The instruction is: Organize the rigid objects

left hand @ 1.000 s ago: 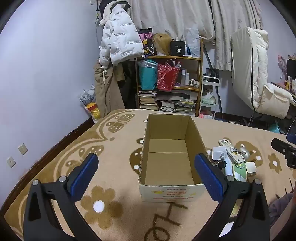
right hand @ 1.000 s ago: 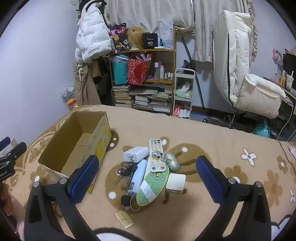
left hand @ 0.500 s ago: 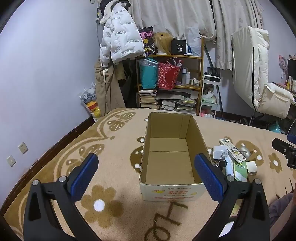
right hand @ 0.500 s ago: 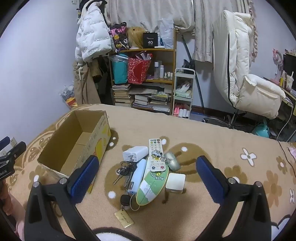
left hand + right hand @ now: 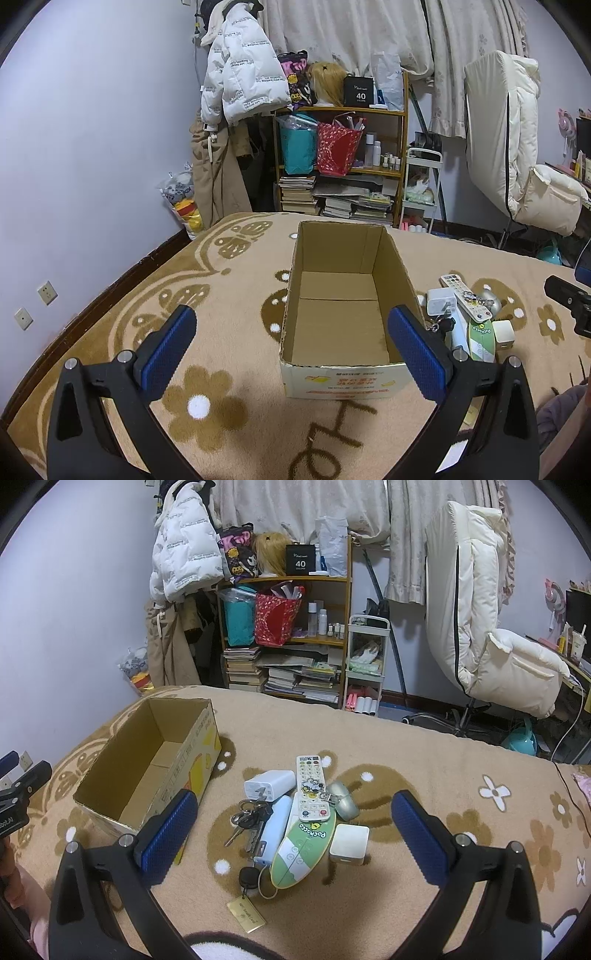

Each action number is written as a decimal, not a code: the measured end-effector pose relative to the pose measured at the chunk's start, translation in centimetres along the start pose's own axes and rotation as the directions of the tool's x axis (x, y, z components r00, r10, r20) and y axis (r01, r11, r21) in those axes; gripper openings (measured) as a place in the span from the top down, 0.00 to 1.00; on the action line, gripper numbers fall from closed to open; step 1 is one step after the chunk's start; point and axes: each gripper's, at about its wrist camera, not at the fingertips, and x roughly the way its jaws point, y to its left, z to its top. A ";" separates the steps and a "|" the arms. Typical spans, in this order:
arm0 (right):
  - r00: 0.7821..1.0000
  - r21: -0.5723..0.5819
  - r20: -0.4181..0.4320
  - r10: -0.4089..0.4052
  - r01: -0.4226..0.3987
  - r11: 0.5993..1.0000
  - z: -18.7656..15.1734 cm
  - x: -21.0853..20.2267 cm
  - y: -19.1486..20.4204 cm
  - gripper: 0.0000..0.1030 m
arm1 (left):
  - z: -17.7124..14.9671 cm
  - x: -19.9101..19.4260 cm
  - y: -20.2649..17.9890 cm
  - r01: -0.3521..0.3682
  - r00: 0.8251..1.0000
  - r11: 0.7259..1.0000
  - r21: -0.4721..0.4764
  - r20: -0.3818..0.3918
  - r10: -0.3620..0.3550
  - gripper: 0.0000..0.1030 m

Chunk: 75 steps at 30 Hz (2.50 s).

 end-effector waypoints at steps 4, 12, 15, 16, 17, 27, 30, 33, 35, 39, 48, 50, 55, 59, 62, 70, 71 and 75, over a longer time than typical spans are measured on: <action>1.000 0.001 0.000 0.000 0.000 1.000 0.0 0.0 0.0 0.00 | 0.0 0.0 0.0 0.000 1.000 1.000 0.002 0.000 0.000 0.00; 1.000 -0.002 -0.002 -0.002 0.002 1.000 0.0 0.0 0.0 0.00 | 0.0 0.1 0.0 -0.001 1.000 1.000 0.002 0.000 0.001 0.00; 1.000 -0.002 -0.002 -0.002 0.002 1.000 0.0 0.0 0.0 0.00 | 0.0 0.0 0.0 -0.002 1.000 1.000 0.002 -0.001 0.002 0.00; 1.000 -0.002 -0.002 -0.003 0.003 1.000 0.0 0.0 0.1 0.00 | -0.1 0.1 0.0 -0.002 1.000 1.000 0.002 0.000 0.002 0.00; 1.000 -0.002 -0.002 -0.002 0.002 1.000 0.0 0.0 0.0 0.00 | 0.0 0.0 -0.1 -0.003 1.000 1.000 0.003 0.000 0.003 0.00; 1.000 -0.003 -0.004 -0.002 0.002 1.000 0.0 0.0 0.1 0.00 | 0.0 0.0 0.0 -0.003 1.000 1.000 0.006 0.001 0.003 0.00; 1.000 -0.004 -0.004 -0.003 0.003 1.000 0.0 0.0 0.1 0.00 | -0.1 0.1 0.2 -0.003 1.000 1.000 0.004 0.000 0.003 0.00; 1.000 -0.003 -0.003 -0.003 0.003 1.000 0.0 0.0 0.1 0.00 | 0.0 0.0 0.0 -0.003 1.000 1.000 0.006 0.002 0.003 0.00; 1.000 -0.004 -0.004 -0.003 0.003 1.000 0.0 0.0 0.1 0.00 | 0.0 0.0 0.0 -0.004 1.000 1.000 0.007 0.002 0.004 0.00; 1.000 -0.004 -0.004 -0.003 0.003 1.000 0.0 0.0 0.1 0.00 | 0.0 0.0 0.0 -0.003 1.000 1.000 0.008 0.001 0.003 0.00; 1.000 -0.003 -0.005 -0.003 0.003 1.000 0.0 0.0 0.1 0.00 | 0.0 0.0 0.1 -0.003 1.000 1.000 0.007 0.003 0.003 0.00; 1.000 -0.004 -0.005 -0.004 0.004 1.000 0.0 0.0 0.1 0.00 | 0.0 0.0 0.0 -0.004 1.000 1.000 0.009 0.004 0.004 0.00; 1.000 -0.004 -0.006 -0.001 0.001 1.000 -0.1 0.0 0.1 0.00 | 0.0 0.0 0.1 -0.003 1.000 1.000 0.009 0.002 0.003 0.00; 1.000 -0.004 -0.006 -0.001 0.001 1.000 -0.1 0.0 0.1 0.00 | 0.0 0.0 0.0 -0.003 1.000 1.000 0.010 0.003 0.003 0.00; 1.000 -0.006 -0.011 0.001 -0.001 1.000 -0.1 0.1 0.1 0.00 | 0.0 0.0 0.0 -0.004 1.000 1.000 0.010 0.004 0.004 0.00; 1.000 -0.005 -0.014 0.003 -0.003 1.000 0.0 0.3 0.2 0.00 | 0.0 0.1 0.1 0.005 1.000 1.000 0.011 0.001 -0.005 0.00; 1.000 -0.003 -0.017 0.008 -0.009 1.000 0.1 0.1 0.3 0.00 | 0.2 0.2 0.2 0.015 1.000 1.000 0.005 -0.003 -0.015 0.00; 0.999 0.002 -0.022 0.034 -0.034 0.999 0.8 0.7 0.4 0.00 | 0.9 0.6 0.7 0.031 0.999 1.000 -0.001 -0.019 -0.031 0.00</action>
